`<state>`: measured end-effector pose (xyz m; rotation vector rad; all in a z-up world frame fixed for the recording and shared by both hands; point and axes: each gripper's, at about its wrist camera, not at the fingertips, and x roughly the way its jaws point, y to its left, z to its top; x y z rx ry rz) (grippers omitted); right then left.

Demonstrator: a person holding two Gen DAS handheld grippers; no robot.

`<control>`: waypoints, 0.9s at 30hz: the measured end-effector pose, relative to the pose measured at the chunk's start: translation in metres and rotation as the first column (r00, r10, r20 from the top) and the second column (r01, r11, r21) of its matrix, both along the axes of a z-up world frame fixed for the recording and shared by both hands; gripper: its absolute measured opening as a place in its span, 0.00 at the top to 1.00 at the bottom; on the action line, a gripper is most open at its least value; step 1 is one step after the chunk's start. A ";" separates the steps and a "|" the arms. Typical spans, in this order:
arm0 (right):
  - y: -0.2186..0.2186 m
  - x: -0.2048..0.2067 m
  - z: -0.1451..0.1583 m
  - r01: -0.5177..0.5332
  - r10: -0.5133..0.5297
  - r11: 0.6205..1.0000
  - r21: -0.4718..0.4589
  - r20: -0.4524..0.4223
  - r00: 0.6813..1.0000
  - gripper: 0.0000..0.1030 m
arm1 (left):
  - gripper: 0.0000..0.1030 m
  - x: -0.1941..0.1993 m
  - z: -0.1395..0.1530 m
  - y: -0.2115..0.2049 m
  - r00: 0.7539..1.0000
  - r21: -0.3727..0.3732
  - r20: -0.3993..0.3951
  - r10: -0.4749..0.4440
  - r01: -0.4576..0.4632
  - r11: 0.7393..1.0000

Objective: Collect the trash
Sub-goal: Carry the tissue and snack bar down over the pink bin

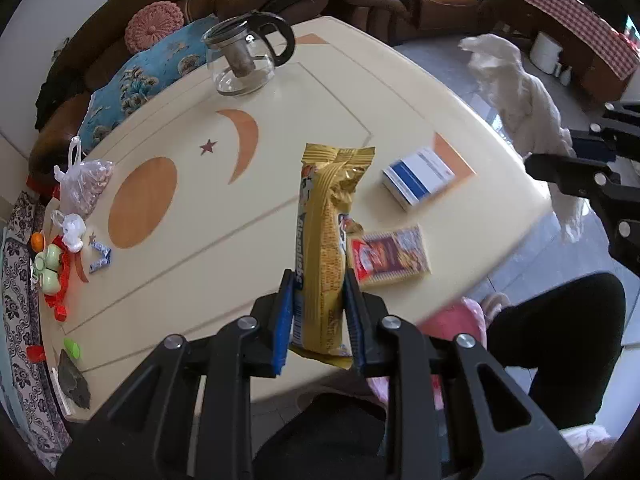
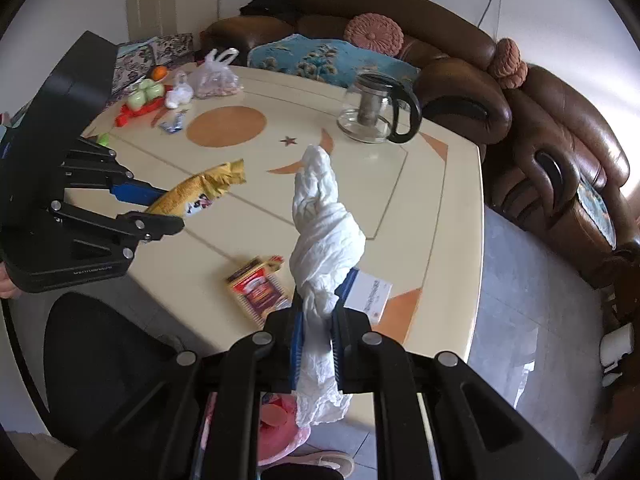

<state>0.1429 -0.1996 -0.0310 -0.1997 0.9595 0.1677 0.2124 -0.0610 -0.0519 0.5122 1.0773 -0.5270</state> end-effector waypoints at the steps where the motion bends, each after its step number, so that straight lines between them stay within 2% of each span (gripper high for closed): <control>1: 0.005 -0.008 0.002 -0.006 0.006 1.000 0.001 0.002 1.000 0.88 | 0.76 -0.009 0.002 0.003 1.000 0.000 0.005 0.004 -0.004 1.000; 14: 0.051 -0.078 0.004 -0.064 0.065 0.998 -0.021 0.012 0.998 0.88 | 0.76 -0.086 0.001 0.021 0.999 -0.015 0.036 -0.010 0.011 1.000; 20: 0.062 -0.102 -0.005 -0.077 0.077 0.997 -0.015 -0.001 0.997 0.88 | 0.76 -0.111 -0.009 0.027 0.999 -0.025 0.039 -0.008 0.009 1.000; 23: 0.065 -0.110 -0.011 -0.079 0.078 0.997 -0.007 -0.013 0.997 0.88 | 0.76 -0.120 -0.016 0.028 0.998 -0.005 0.060 -0.010 0.010 1.000; 27: 0.066 -0.116 -0.020 -0.072 0.072 0.997 0.006 -0.026 0.997 0.88 | 0.76 -0.128 -0.030 0.029 0.999 0.002 0.040 -0.008 0.008 1.000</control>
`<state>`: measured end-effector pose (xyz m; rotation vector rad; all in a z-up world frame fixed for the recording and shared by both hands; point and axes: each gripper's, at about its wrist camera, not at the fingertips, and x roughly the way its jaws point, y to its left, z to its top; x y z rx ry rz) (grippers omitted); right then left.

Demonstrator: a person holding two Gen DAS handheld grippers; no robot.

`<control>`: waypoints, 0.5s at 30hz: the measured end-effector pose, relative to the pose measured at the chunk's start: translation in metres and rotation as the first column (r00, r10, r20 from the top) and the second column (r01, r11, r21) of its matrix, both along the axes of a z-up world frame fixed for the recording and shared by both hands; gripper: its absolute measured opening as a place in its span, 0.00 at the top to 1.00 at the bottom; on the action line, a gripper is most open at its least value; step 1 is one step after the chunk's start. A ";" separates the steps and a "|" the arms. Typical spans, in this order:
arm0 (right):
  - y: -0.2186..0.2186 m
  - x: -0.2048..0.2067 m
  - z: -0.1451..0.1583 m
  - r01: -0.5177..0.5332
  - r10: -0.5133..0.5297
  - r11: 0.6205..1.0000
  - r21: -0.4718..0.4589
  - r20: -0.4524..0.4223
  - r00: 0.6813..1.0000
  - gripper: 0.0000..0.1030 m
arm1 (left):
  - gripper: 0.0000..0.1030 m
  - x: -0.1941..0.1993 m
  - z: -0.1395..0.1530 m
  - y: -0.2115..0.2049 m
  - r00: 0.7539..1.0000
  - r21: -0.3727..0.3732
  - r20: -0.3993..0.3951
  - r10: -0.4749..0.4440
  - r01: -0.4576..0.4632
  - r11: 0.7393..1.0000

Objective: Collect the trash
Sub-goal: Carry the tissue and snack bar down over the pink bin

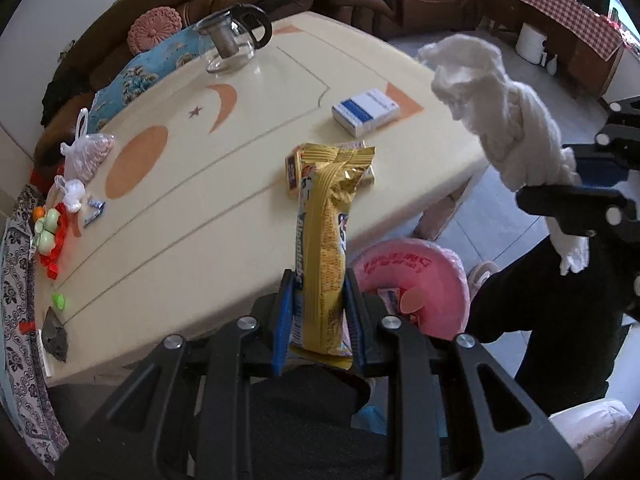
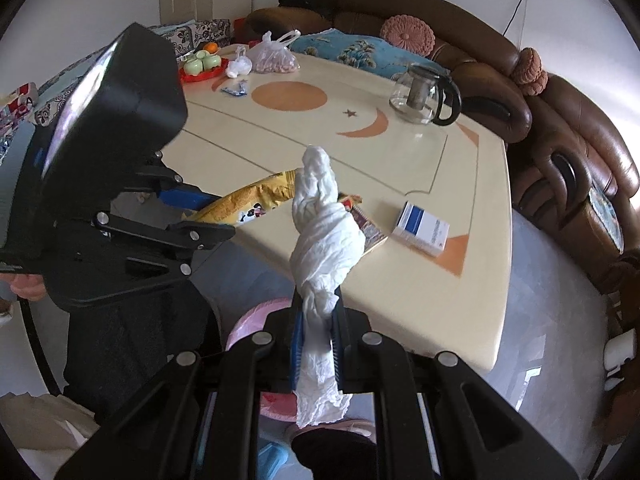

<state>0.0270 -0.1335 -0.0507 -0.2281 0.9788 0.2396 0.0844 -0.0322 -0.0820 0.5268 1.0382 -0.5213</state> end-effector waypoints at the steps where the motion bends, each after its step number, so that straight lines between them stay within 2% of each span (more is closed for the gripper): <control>1: 0.001 -0.003 -0.003 0.001 -0.001 1.000 0.000 -0.001 1.000 0.88 | 0.76 -0.002 -0.003 0.000 1.000 0.006 0.004 -0.001 0.001 1.000; 9: 0.005 -0.017 -0.023 0.011 -0.011 1.000 -0.022 -0.004 1.000 0.88 | 0.76 -0.023 -0.027 -0.002 0.999 -0.009 -0.025 -0.021 0.021 1.000; 15: 0.004 -0.021 -0.044 0.017 -0.017 1.000 -0.006 -0.049 0.999 0.88 | 0.76 -0.030 -0.051 0.000 0.997 -0.014 -0.071 -0.020 0.019 1.000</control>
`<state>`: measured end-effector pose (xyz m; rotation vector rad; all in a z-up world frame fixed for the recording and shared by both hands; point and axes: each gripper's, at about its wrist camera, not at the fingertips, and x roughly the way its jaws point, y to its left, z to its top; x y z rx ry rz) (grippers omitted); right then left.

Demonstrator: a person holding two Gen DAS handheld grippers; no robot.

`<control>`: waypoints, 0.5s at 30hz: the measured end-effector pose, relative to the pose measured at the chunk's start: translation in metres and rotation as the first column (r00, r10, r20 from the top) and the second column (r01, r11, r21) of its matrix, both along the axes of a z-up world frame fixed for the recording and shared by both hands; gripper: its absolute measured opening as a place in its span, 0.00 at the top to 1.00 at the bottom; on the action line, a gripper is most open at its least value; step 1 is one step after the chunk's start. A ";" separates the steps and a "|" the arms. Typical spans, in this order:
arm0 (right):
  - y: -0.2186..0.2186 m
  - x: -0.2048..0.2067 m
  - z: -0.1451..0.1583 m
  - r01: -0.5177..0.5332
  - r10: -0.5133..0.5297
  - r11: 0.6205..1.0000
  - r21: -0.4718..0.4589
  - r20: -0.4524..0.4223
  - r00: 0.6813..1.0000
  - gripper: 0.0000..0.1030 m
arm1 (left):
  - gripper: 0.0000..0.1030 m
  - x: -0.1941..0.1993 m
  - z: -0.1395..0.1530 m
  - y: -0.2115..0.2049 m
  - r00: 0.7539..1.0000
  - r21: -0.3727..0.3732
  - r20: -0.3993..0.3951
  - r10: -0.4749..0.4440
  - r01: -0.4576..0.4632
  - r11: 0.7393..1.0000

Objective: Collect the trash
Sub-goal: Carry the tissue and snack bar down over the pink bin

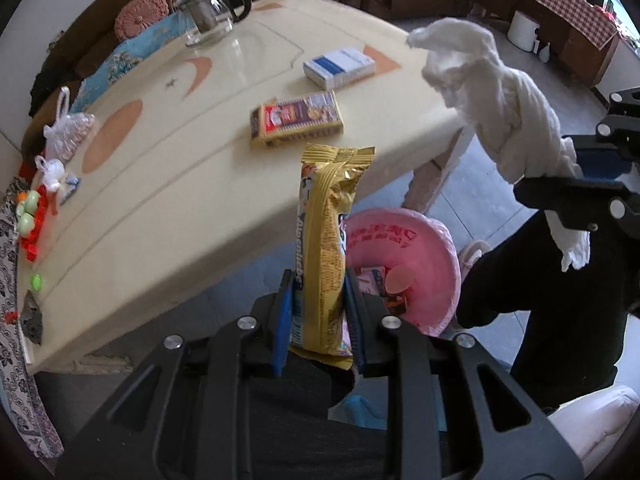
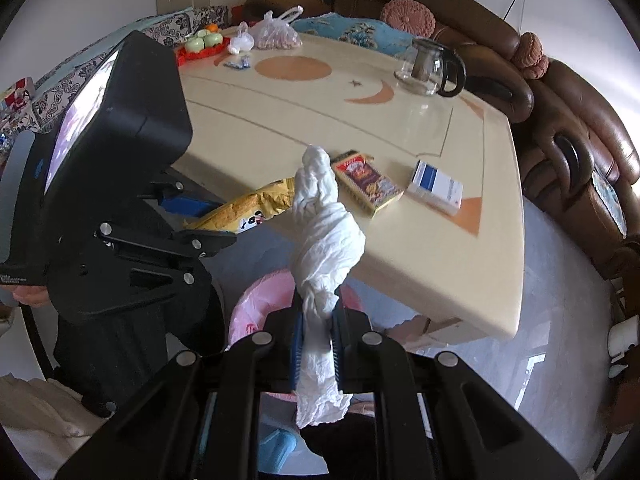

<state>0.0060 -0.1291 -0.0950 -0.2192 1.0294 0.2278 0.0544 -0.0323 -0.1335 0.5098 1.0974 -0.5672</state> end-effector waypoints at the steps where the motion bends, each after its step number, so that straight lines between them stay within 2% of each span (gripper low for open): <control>1: 0.000 0.000 -0.003 0.003 -0.003 1.000 0.006 -0.008 1.000 0.88 | 0.76 -0.001 -0.003 0.000 1.000 -0.001 -0.008 0.000 0.000 1.000; 15: -0.004 -0.001 -0.056 0.017 -0.013 0.999 0.035 -0.104 0.994 0.88 | 0.76 -0.015 -0.046 -0.008 0.996 0.013 -0.091 -0.027 0.028 1.000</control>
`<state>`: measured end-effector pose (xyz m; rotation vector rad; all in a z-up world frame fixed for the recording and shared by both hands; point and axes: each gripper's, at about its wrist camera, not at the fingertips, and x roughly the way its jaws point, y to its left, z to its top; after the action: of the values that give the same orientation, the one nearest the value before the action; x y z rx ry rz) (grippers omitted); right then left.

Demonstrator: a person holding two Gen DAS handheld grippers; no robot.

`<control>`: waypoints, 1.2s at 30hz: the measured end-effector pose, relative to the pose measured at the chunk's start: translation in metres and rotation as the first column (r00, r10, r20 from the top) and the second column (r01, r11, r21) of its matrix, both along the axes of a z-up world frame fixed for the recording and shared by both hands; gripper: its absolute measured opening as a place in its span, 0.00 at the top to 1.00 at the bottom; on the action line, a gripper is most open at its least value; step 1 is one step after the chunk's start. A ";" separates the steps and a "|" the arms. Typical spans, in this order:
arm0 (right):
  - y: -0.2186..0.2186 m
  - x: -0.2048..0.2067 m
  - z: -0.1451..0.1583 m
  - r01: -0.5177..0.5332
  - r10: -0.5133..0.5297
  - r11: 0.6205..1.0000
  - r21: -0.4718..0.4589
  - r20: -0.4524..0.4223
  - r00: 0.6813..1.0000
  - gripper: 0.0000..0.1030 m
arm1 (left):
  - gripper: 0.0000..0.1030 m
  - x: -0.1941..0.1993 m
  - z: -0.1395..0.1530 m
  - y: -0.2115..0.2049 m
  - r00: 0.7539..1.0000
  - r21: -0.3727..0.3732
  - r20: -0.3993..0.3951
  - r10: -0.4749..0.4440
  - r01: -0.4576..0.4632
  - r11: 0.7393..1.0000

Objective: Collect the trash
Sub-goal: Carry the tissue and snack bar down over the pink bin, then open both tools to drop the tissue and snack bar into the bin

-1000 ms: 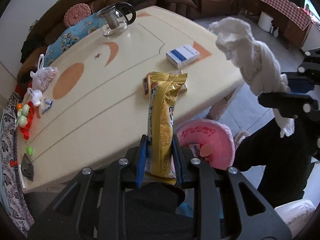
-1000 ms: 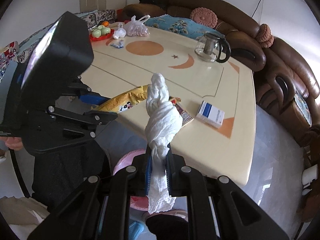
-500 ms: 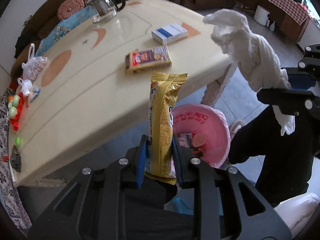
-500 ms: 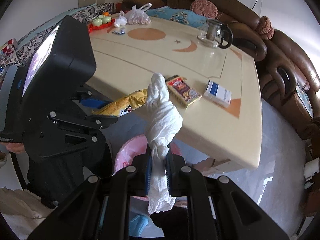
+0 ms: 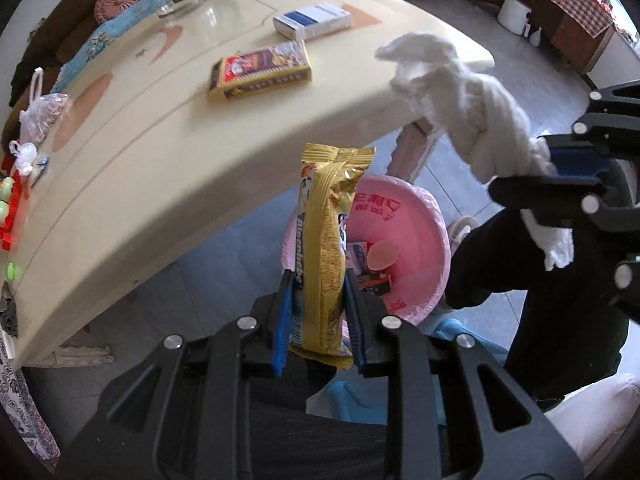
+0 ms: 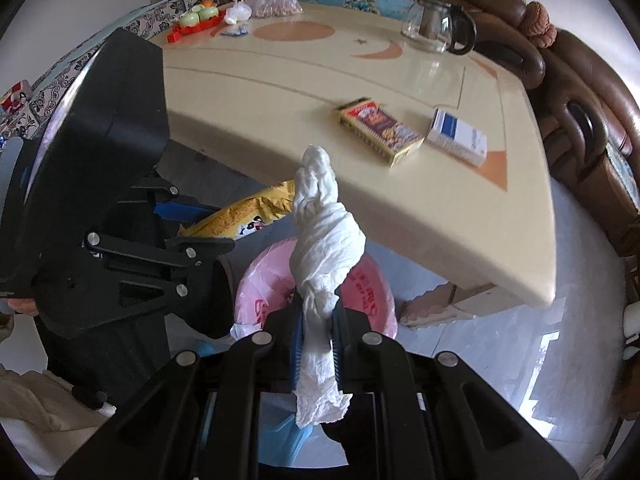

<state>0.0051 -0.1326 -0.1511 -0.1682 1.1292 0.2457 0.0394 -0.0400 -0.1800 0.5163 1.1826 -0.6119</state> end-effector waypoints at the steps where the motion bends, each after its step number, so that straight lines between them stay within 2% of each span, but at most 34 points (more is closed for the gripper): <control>1: 0.000 0.001 -0.005 -0.001 0.001 1.000 -0.001 -0.009 1.000 0.88 | 0.76 -0.001 -0.003 -0.001 1.000 0.001 -0.007 -0.002 0.002 1.000; 20: -0.014 0.010 -0.086 0.045 -0.039 0.998 0.036 -0.149 0.988 0.88 | 0.76 0.004 -0.077 -0.019 0.982 0.027 -0.188 -0.013 0.018 0.999; 36: -0.029 0.034 -0.147 0.096 -0.074 0.993 0.067 -0.276 0.958 0.88 | 0.76 0.023 -0.138 -0.032 0.939 0.074 -0.345 0.002 0.026 0.997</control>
<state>0.0388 -0.1615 -0.2982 -0.0134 1.3948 0.2416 0.0624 -0.0724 -0.3176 0.4943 1.5419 -0.6873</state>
